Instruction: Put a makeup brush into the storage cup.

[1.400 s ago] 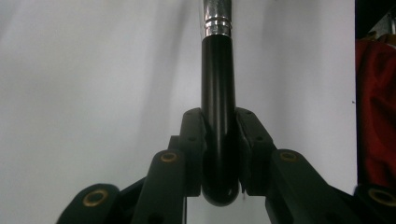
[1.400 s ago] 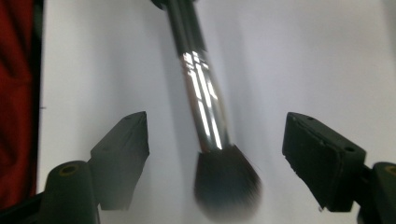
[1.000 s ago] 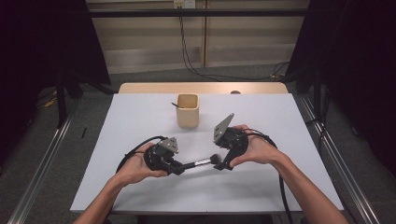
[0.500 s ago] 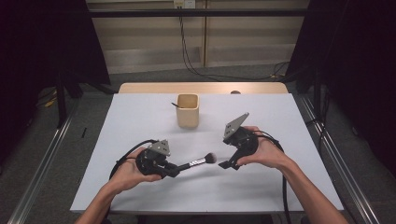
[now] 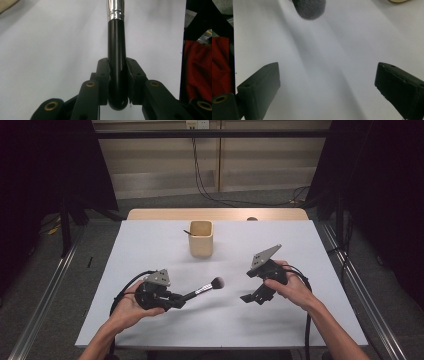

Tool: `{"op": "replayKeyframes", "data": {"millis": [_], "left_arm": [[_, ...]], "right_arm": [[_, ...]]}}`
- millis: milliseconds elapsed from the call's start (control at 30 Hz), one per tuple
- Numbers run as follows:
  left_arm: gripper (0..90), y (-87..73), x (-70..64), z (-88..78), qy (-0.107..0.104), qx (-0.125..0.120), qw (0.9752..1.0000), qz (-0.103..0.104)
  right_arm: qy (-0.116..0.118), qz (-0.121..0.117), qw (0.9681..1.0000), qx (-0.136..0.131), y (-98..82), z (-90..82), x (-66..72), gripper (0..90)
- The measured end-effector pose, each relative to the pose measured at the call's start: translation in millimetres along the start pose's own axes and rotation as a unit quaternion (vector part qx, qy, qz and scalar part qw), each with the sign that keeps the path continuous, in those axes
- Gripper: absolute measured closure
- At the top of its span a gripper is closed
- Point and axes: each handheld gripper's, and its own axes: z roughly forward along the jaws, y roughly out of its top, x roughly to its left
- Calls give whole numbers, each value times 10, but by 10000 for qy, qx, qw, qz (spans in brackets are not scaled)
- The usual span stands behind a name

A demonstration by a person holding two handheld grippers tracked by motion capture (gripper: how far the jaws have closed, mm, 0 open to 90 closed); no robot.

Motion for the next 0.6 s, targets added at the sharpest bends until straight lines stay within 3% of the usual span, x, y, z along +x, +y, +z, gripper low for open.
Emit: {"op": "replayKeyframes", "data": {"millis": [133,433,600], "left_arm": [[747,-19,21,25,-44,-44,10000,-35],[747,-61,2,89,-8,-445,9990,-19],[747,-90,23,72,40,-731,9972,-148]], "right_arm": [[-202,84,9997,-143,-53,-1,32,84],[46,219,9989,-422,-187,42,70,55],[-110,315,9955,-890,-216,-6,61,55]]}}
